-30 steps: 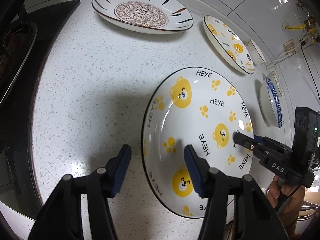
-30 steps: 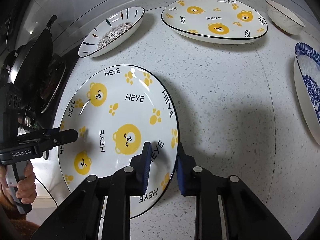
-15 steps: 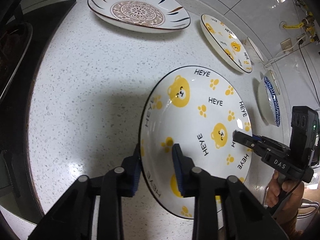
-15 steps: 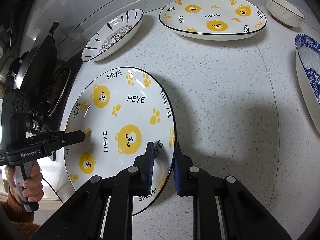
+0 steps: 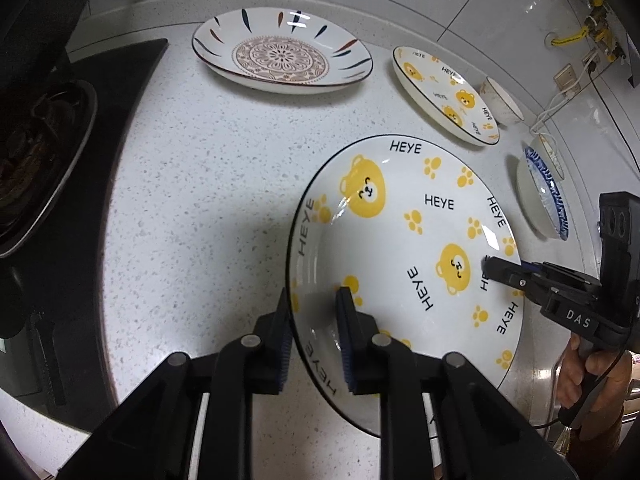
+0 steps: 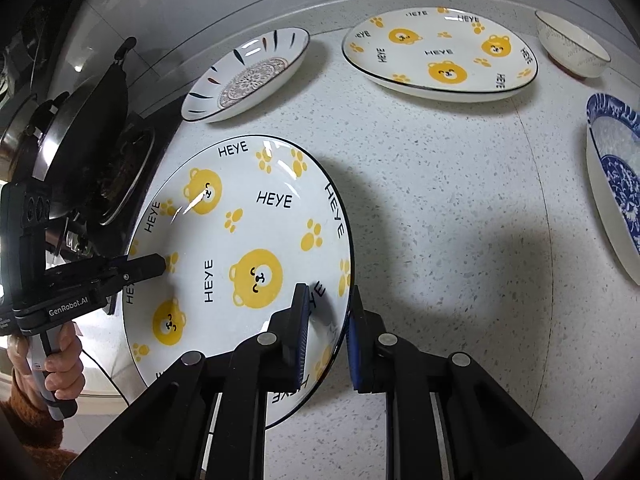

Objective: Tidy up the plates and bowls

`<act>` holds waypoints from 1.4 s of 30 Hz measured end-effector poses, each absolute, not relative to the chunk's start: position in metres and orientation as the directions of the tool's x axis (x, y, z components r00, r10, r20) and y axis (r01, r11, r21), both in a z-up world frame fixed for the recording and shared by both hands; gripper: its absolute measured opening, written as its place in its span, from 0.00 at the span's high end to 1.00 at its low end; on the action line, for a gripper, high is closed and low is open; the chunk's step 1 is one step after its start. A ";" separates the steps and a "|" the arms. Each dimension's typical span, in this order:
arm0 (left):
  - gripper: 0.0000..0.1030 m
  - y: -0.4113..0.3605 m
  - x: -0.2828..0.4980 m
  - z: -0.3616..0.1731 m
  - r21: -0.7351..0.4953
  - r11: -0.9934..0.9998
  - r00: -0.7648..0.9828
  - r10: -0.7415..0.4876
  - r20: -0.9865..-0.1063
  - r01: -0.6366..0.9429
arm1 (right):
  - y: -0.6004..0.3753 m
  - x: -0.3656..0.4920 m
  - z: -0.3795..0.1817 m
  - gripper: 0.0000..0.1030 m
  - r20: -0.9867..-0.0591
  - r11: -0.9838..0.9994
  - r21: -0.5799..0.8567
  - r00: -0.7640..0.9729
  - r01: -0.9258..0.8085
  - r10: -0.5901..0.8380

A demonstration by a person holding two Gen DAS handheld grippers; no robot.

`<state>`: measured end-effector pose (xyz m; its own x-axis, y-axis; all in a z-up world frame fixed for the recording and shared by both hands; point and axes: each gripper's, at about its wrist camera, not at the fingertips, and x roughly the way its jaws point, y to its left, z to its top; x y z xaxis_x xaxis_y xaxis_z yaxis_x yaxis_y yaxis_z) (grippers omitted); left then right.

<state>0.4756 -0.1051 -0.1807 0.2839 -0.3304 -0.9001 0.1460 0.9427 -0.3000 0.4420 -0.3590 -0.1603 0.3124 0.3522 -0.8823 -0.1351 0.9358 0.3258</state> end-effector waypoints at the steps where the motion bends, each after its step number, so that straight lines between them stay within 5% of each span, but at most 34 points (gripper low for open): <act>1: 0.81 -0.103 0.472 -0.178 -0.300 0.943 0.288 -0.331 -0.899 0.145 | -0.357 0.439 -0.157 0.85 -0.880 0.935 0.325 0.316 -0.141 0.354; 17: 0.81 -0.043 0.395 -0.188 -0.302 0.953 0.266 -0.295 -0.918 0.014 | -0.297 0.388 -0.171 0.85 -0.892 0.905 0.339 0.217 -0.257 0.396; 42: 0.81 -0.027 0.390 -0.175 -0.275 0.961 0.354 -0.259 -0.898 0.005 | -0.314 0.396 -0.164 0.85 -0.871 0.899 0.365 0.253 -0.242 0.422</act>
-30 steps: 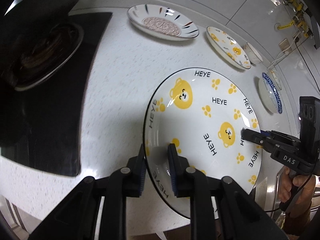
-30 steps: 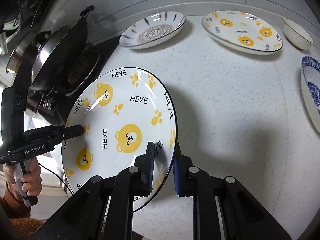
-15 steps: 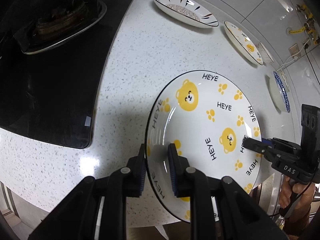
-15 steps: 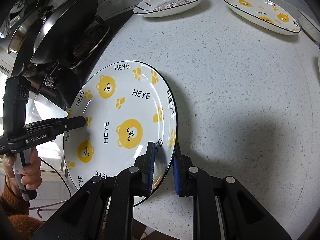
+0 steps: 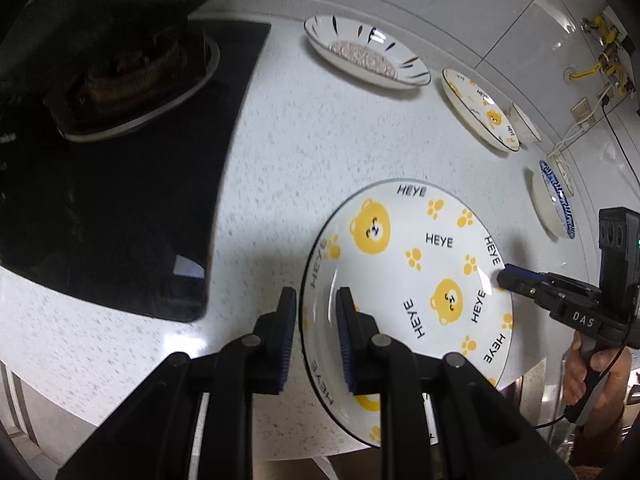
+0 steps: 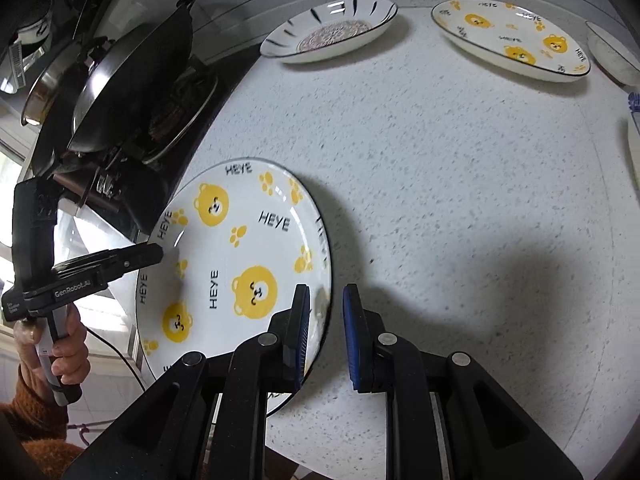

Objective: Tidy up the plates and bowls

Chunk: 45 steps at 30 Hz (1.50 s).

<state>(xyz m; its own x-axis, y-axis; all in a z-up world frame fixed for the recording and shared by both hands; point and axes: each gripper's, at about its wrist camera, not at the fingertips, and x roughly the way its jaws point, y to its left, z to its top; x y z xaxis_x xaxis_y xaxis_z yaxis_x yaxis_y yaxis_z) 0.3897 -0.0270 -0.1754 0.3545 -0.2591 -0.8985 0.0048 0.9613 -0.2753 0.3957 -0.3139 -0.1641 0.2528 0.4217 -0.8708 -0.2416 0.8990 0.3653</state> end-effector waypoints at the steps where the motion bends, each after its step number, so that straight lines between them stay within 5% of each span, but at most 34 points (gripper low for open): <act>1: 0.81 -0.028 0.392 -0.170 -0.255 0.967 0.365 -0.240 -0.900 0.008 | -0.316 0.397 -0.163 0.85 -0.869 0.900 0.367 0.257 -0.237 0.422; 13: 0.81 -0.055 0.452 -0.145 -0.299 0.952 0.374 -0.300 -0.877 0.062 | -0.343 0.426 -0.141 0.68 -0.834 0.899 0.399 0.335 -0.183 0.438; 21: 0.80 -0.074 0.532 -0.136 -0.143 0.985 0.342 -0.170 -0.924 0.101 | -0.330 0.478 -0.134 0.51 -0.802 0.872 0.448 0.344 -0.196 0.489; 22: 0.73 -0.074 0.542 -0.137 -0.128 0.987 0.339 -0.154 -0.928 0.099 | -0.328 0.488 -0.135 0.50 -0.794 0.864 0.464 0.341 -0.195 0.503; 23: 0.45 -0.072 0.555 -0.140 -0.114 0.990 0.333 -0.135 -0.933 0.082 | -0.326 0.496 -0.135 0.49 -0.789 0.858 0.476 0.339 -0.192 0.513; 25: 0.28 -0.068 0.572 -0.144 -0.124 0.990 0.331 -0.138 -0.934 0.065 | -0.322 0.512 -0.137 0.47 -0.780 0.847 0.497 0.333 -0.186 0.531; 45: 0.28 -0.051 0.701 -0.158 -0.065 0.994 0.343 -0.030 -0.939 -0.090 | -0.321 0.624 -0.133 0.47 -0.745 0.822 0.549 0.359 -0.150 0.563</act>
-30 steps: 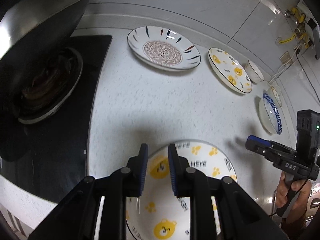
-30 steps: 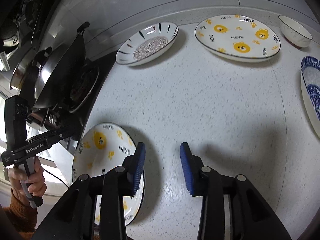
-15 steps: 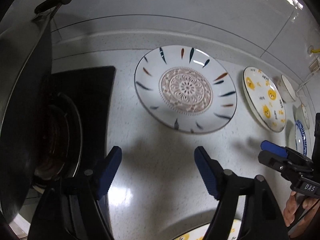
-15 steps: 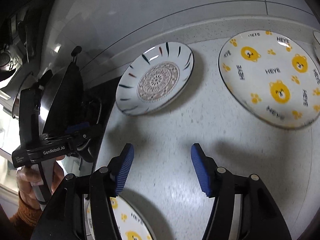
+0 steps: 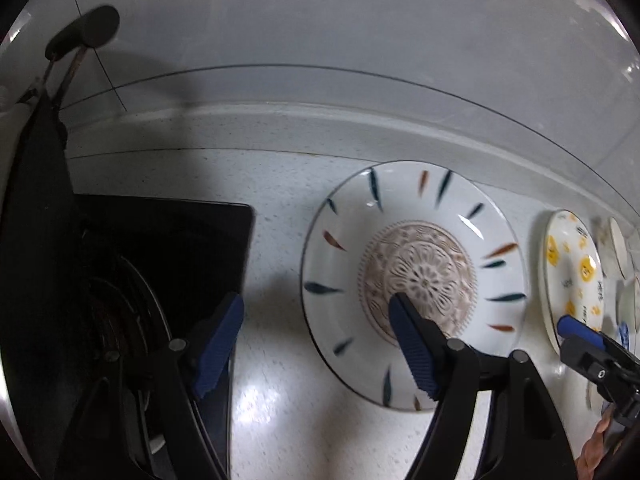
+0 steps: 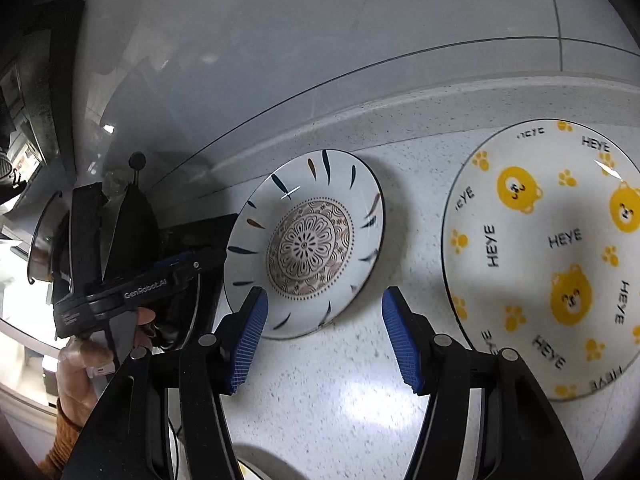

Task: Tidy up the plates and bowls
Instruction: 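Grip the mandala plate rim with the left tool while the right tool grips the opposite rim, then carry the mandala plate with both tools and lower it onto the bear plate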

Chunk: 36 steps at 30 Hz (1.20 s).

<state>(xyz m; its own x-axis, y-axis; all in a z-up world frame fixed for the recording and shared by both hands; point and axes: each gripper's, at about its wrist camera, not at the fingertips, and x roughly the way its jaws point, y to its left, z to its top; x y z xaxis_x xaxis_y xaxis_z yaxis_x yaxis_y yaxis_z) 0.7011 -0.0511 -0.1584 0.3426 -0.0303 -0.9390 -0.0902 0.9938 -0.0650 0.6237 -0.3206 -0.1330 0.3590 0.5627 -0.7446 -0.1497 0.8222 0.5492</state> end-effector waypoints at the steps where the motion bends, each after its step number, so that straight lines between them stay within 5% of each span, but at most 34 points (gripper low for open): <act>1: 0.28 -0.050 0.704 -0.161 -0.065 0.994 0.334 -0.031 -0.942 -0.093 | -0.320 0.628 -0.135 0.47 -0.746 0.822 0.549 0.356 -0.150 0.563; 15: 0.31 -0.034 0.728 -0.196 -0.143 0.981 0.248 -0.107 -0.963 -0.133 | -0.309 0.677 -0.163 0.47 -0.801 0.860 0.493 0.316 -0.132 0.508; 21: 0.47 -0.029 0.731 -0.207 -0.193 0.971 0.210 -0.162 -0.964 -0.139 | -0.306 0.687 -0.175 0.48 -0.810 0.859 0.489 0.286 -0.150 0.512; 31: 0.66 -0.041 0.738 -0.211 -0.210 0.972 0.220 -0.184 -0.958 -0.102 | -0.308 0.693 -0.184 0.77 -0.818 0.860 0.481 0.265 -0.169 0.510; 36: 0.70 -0.048 0.741 -0.211 -0.226 0.969 0.223 -0.200 -0.954 -0.097 | -0.311 0.692 -0.185 0.80 -0.821 0.862 0.474 0.264 -0.181 0.507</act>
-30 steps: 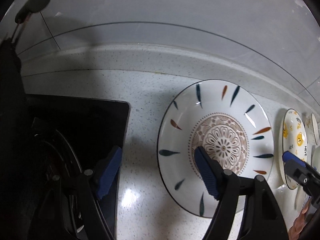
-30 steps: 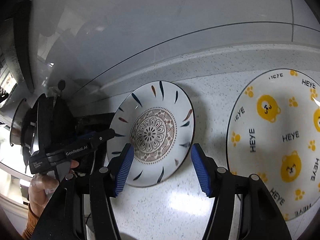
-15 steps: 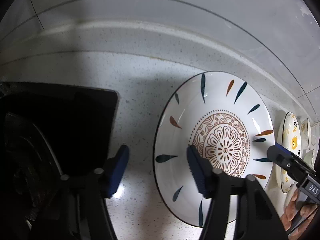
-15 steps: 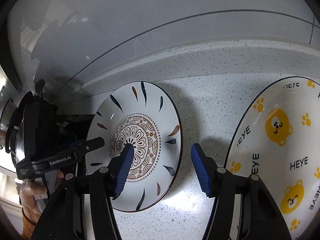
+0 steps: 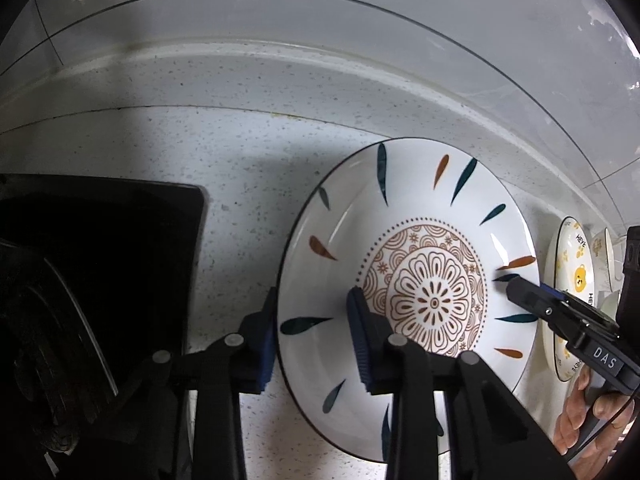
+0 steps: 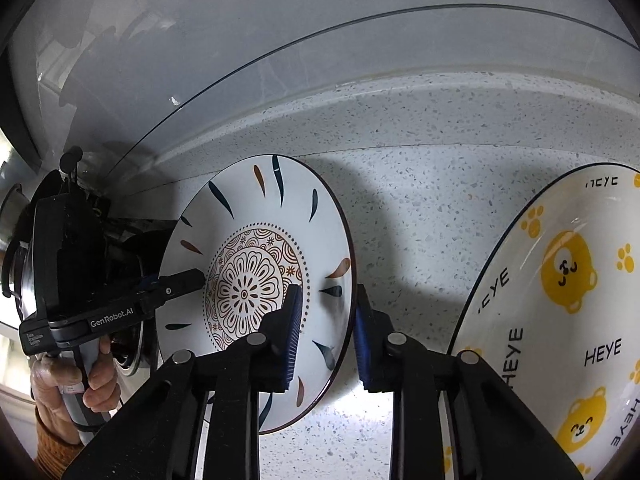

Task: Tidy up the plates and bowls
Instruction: 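Carry the mandala plate with both tools and lower it onto the bear plate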

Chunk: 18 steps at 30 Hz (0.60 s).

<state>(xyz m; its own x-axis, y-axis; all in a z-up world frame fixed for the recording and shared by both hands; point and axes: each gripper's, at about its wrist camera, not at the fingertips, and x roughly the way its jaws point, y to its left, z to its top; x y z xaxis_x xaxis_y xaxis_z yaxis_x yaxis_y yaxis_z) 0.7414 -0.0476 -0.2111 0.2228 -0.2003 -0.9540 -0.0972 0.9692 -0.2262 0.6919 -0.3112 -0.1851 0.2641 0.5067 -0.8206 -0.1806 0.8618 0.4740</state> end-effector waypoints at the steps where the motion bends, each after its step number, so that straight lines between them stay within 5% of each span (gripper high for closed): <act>1: 0.70 -0.048 0.741 -0.211 -0.227 0.969 0.225 -0.201 -0.953 -0.096 | -0.311 0.692 -0.185 0.81 -0.822 0.863 0.471 0.264 -0.183 0.505; 18: 0.77 -0.042 0.724 -0.216 -0.261 0.959 0.235 -0.229 -0.945 -0.113 | -0.301 0.686 -0.185 0.90 -0.856 0.907 0.363 0.308 -0.213 0.415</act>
